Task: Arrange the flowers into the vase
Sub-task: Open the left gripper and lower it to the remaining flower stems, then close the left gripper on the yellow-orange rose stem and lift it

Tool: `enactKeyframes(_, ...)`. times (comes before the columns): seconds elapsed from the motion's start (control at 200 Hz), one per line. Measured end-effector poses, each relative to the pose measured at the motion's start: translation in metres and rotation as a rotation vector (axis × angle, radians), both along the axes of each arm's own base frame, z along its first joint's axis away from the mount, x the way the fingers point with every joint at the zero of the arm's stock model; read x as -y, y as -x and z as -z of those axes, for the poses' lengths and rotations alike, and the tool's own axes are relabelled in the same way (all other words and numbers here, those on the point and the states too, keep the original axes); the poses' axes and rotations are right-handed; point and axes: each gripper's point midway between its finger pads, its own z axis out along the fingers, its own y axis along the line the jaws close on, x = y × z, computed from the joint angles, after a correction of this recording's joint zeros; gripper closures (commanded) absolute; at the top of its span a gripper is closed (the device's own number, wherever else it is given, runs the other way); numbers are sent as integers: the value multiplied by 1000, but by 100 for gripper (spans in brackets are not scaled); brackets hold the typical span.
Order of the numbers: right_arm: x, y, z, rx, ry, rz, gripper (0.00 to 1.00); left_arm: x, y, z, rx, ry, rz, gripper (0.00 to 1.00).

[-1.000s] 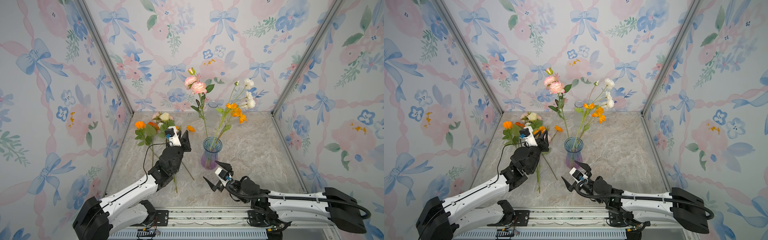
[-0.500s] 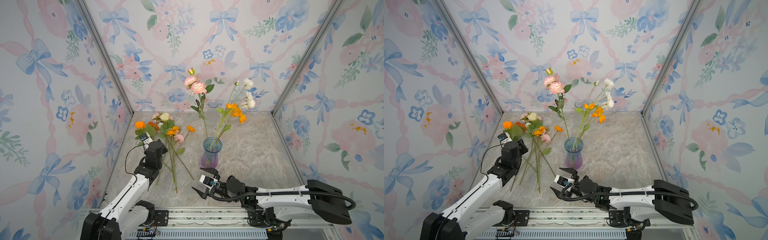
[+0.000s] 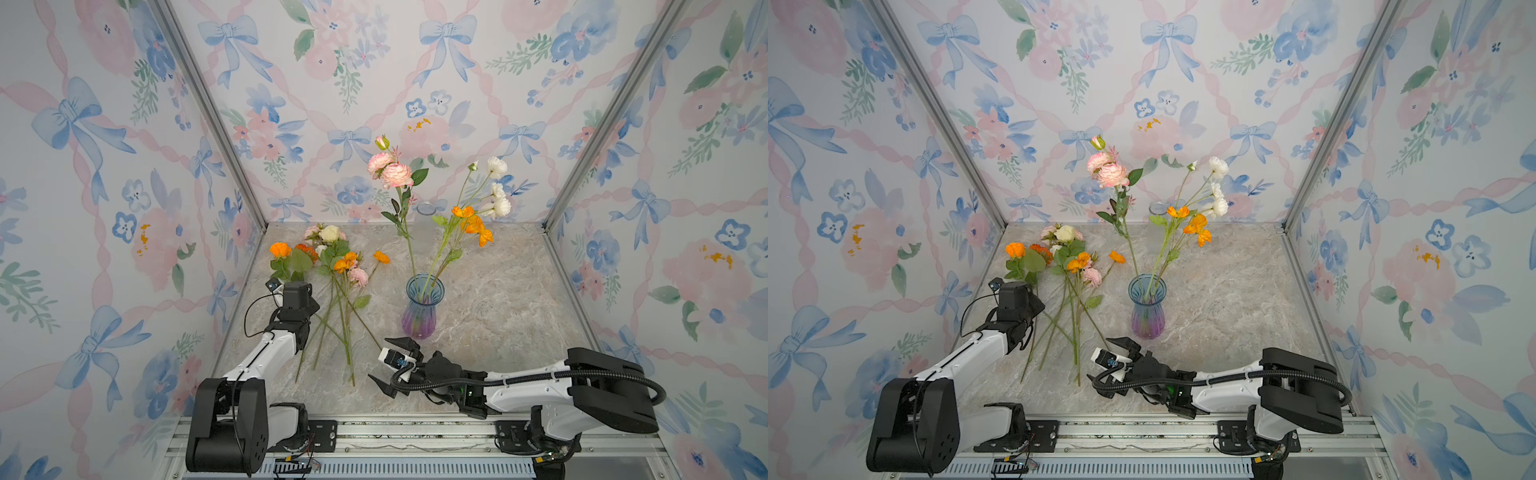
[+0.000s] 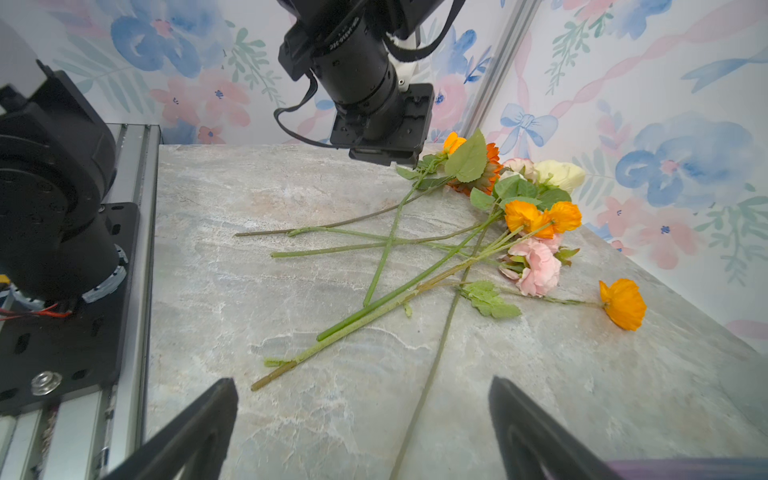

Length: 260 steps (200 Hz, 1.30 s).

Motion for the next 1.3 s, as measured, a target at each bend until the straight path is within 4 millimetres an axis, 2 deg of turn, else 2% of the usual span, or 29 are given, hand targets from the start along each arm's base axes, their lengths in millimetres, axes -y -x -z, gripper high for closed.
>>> enactKeyframes(0.11,-6,-1,5,-6,10,0,3,9,-2,25,-73,55,32,65)
enactKeyframes(0.235,-7,-1,7,-18,10,-1,3,16,-5,37,-107,95,47,66)
enactKeyframes(0.95,-9,2,7,-25,8,-18,3,20,-15,52,-116,142,25,74)
enactKeyframes(1.3,-9,2,7,-25,8,-18,3,22,-17,54,-99,167,12,92)
